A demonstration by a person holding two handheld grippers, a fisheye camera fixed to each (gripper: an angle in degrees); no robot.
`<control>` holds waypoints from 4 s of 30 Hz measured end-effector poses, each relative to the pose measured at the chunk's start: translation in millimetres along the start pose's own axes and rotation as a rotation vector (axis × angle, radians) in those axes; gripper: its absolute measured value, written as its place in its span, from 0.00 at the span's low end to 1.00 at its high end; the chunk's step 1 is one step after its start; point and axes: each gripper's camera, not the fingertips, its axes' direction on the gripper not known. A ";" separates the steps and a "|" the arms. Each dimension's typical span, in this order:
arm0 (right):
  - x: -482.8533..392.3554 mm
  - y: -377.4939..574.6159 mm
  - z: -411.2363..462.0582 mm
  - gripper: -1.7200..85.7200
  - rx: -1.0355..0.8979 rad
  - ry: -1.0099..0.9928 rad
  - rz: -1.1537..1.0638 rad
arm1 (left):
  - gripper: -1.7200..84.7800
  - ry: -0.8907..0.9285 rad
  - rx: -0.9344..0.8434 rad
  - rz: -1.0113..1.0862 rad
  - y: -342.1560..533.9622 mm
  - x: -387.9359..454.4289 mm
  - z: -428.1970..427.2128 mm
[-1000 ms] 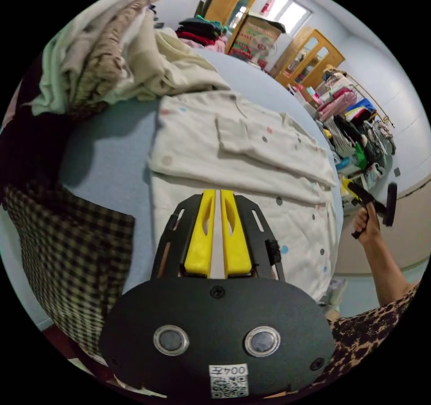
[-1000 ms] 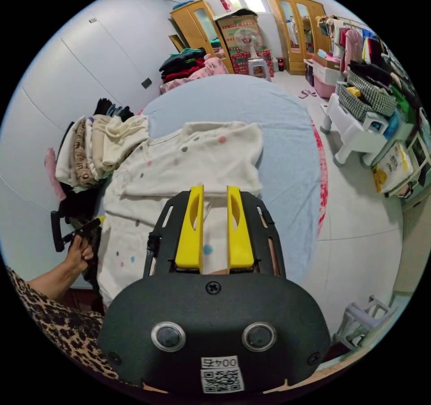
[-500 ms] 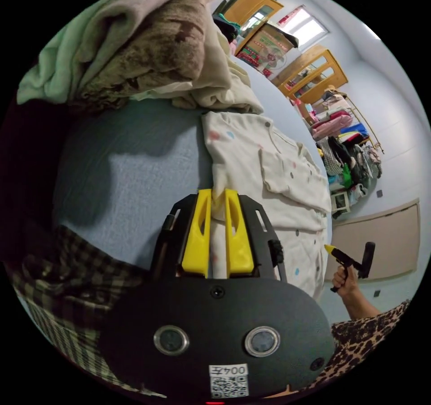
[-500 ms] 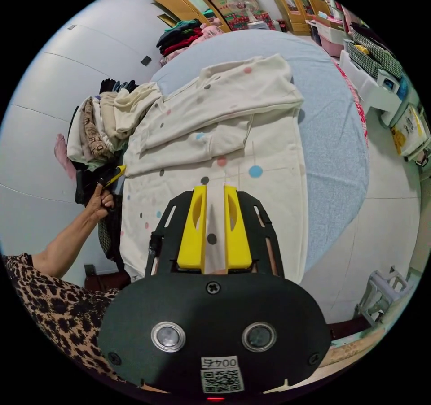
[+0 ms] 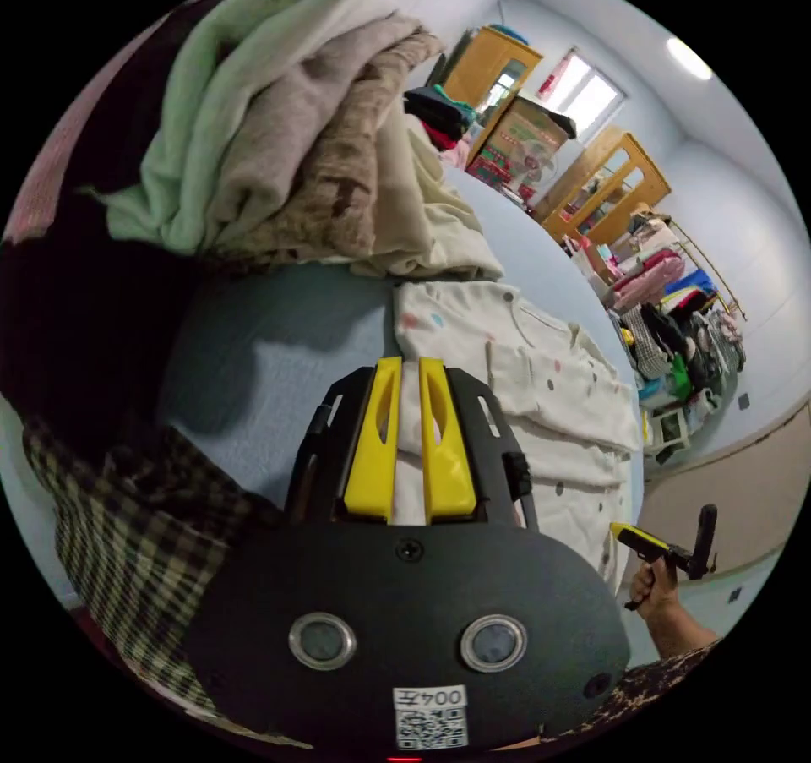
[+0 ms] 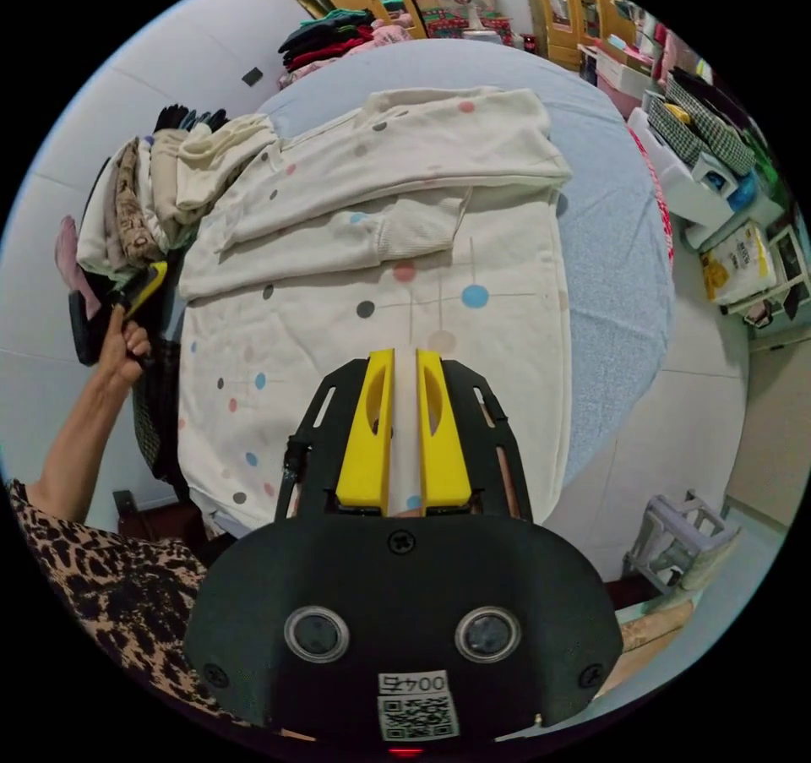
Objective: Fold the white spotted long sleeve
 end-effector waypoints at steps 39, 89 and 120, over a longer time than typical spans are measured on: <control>-76.8 85.6 27.6 0.06 -0.128 0.151 -0.031 | 0.03 0.107 -0.413 0.445 165.3 43.2 -64.0; -7.0 213.8 11.0 0.10 -0.031 0.008 -0.263 | 0.03 -0.050 -0.410 0.533 275.0 215.7 -146.9; 115.3 247.8 31.6 0.06 -0.130 -0.218 -0.121 | 0.02 -0.158 -0.562 0.720 289.7 369.0 -47.5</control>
